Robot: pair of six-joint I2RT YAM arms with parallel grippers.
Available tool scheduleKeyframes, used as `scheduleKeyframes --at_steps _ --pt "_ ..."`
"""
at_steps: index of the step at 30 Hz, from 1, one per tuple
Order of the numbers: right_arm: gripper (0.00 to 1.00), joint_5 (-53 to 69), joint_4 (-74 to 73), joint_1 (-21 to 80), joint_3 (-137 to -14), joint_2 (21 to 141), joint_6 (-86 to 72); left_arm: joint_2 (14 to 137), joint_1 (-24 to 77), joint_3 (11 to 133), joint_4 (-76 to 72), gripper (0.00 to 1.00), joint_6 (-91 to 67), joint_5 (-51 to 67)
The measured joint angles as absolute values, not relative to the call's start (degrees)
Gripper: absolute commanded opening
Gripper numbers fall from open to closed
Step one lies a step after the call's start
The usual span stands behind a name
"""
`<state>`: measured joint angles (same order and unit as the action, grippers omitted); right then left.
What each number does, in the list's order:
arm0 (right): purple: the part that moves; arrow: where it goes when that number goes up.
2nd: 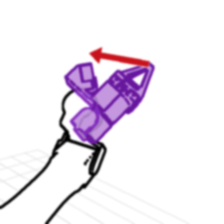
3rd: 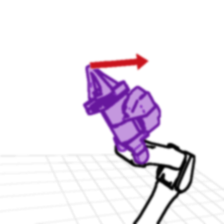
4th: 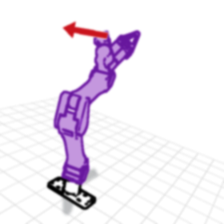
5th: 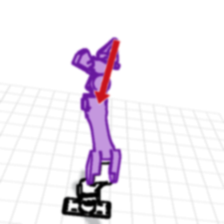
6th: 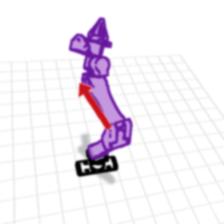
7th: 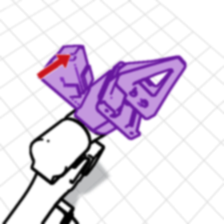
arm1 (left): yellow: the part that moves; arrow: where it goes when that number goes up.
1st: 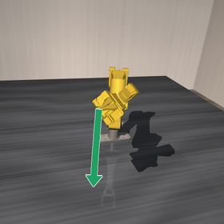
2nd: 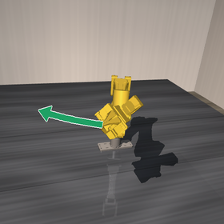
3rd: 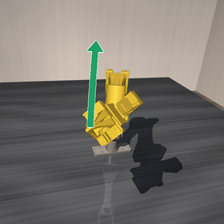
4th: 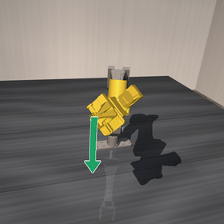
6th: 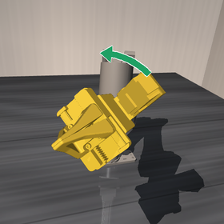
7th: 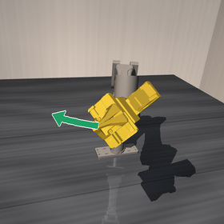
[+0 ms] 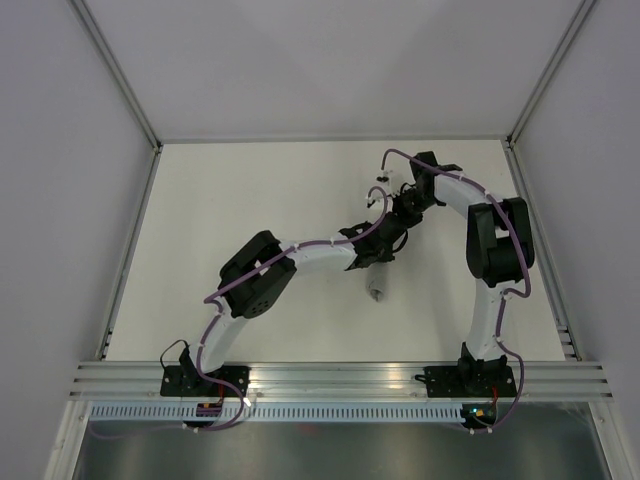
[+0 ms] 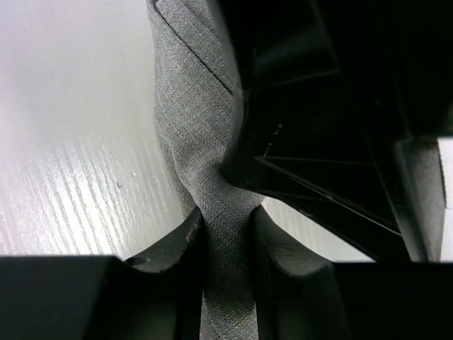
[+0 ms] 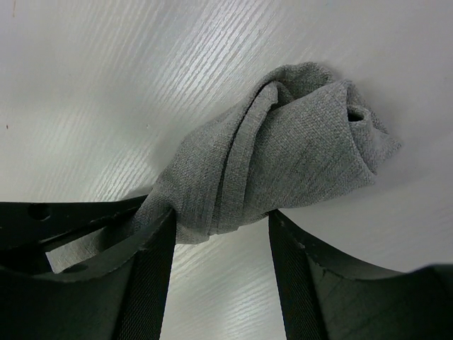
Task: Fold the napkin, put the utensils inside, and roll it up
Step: Roll the napkin at the center of the board.
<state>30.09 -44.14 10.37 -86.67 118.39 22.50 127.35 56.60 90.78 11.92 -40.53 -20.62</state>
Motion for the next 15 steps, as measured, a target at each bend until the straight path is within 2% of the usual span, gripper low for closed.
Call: scheduleKeyframes --at_steps 5,9,15 --pt "0.60 30.1 -44.4 10.4 -88.6 119.9 21.3 127.8 56.2 91.4 12.1 0.31 -43.6 -20.9" --pt "0.60 30.1 -44.3 10.4 -89.6 120.7 20.5 127.9 55.6 91.5 11.9 0.42 -45.1 -20.5" --pt "0.60 30.1 -43.3 10.7 -89.8 121.0 19.7 127.9 55.0 91.5 11.2 0.50 -45.6 -18.8"
